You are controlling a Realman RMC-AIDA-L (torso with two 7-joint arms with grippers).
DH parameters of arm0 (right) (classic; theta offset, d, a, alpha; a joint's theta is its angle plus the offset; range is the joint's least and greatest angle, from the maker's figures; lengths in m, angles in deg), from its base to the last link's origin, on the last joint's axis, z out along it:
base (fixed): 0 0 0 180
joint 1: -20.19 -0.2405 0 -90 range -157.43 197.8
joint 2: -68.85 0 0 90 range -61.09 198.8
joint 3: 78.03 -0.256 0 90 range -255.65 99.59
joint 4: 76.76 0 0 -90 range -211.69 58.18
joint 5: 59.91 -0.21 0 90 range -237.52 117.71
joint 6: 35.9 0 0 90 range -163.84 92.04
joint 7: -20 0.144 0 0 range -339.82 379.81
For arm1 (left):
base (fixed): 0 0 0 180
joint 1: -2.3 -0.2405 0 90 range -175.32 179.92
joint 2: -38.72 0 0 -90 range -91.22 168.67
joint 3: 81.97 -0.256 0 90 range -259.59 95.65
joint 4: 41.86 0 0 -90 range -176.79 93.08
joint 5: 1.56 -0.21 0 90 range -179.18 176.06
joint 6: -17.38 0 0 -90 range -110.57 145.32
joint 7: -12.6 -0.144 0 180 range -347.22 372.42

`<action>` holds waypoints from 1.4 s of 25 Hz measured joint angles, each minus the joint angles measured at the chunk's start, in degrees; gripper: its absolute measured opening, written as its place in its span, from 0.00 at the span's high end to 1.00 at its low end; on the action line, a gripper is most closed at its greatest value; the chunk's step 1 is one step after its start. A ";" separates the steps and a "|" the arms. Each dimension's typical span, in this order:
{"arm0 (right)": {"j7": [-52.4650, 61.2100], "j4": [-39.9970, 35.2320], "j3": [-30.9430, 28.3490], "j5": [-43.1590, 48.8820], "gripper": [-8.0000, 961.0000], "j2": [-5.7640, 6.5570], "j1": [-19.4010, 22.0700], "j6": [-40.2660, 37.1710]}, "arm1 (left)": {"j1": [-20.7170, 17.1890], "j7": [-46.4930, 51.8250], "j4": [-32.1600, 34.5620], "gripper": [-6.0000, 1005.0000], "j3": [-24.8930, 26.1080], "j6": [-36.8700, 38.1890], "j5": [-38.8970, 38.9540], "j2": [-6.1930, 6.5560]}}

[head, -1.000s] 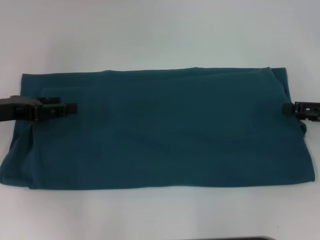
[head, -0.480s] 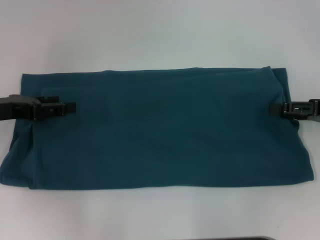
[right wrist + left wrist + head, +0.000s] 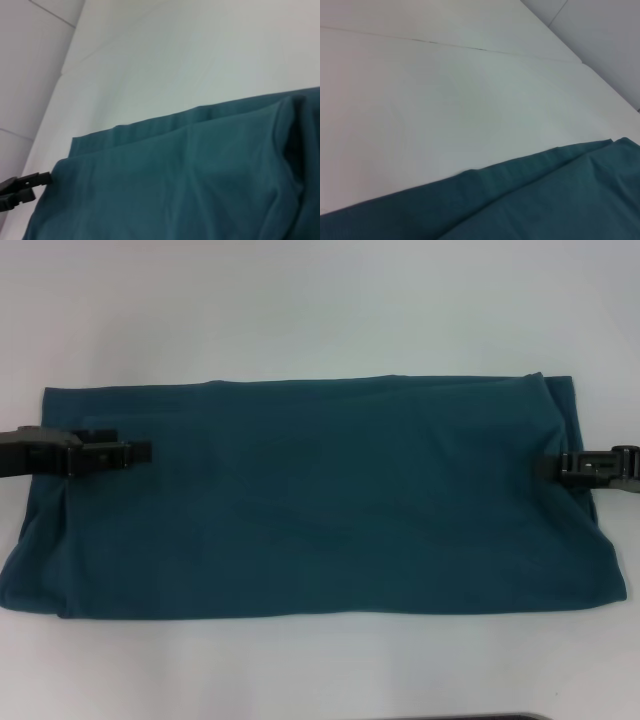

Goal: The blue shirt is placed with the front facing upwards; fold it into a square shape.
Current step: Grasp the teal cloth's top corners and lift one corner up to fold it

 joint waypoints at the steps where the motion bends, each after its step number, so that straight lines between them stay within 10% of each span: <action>1: 0.02 -0.03 0.00 0.04 0.17 0.07 0.16 -0.17 | 0.01 0.00 0.00 0.28 -0.03 -0.05 0.00 0.00; 35: 1.73 2.92 -2.70 -0.24 0.18 2.18 4.35 -1.00 | 0.18 0.11 0.00 0.28 -0.05 -0.26 0.00 -0.06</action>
